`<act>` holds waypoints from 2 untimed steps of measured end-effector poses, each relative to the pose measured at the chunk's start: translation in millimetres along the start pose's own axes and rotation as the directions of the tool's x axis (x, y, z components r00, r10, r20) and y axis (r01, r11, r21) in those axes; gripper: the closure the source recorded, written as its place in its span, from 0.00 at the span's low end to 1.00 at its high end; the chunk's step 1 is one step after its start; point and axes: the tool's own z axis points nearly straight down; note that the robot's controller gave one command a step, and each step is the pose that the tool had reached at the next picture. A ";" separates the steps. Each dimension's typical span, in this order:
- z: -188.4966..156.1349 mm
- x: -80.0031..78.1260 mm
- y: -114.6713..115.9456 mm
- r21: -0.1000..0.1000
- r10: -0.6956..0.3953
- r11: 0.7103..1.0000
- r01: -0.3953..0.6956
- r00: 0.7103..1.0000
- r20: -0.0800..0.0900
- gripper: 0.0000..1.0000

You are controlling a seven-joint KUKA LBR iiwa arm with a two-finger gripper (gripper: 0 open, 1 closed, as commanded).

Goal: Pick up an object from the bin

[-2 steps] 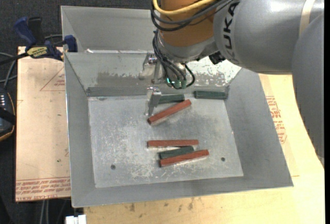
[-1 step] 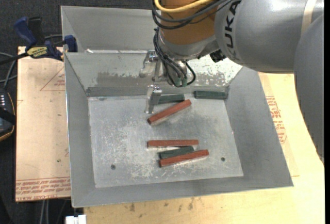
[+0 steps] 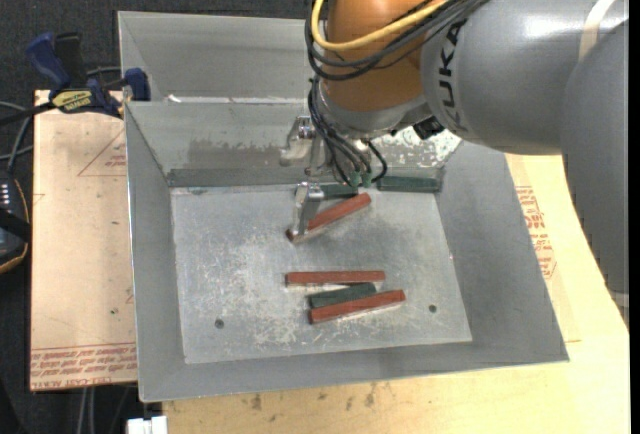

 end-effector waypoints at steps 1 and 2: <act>46.7 -26.8 -64.2 0.004 0.091 0.996 -0.091 0.996 -0.005 0.00; 85.5 -23.7 -74.9 0.003 -0.065 0.998 0.065 0.998 -0.012 0.00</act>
Offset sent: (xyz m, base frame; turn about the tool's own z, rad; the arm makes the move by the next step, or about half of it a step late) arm 0.0261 -0.0739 -0.0828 -0.0663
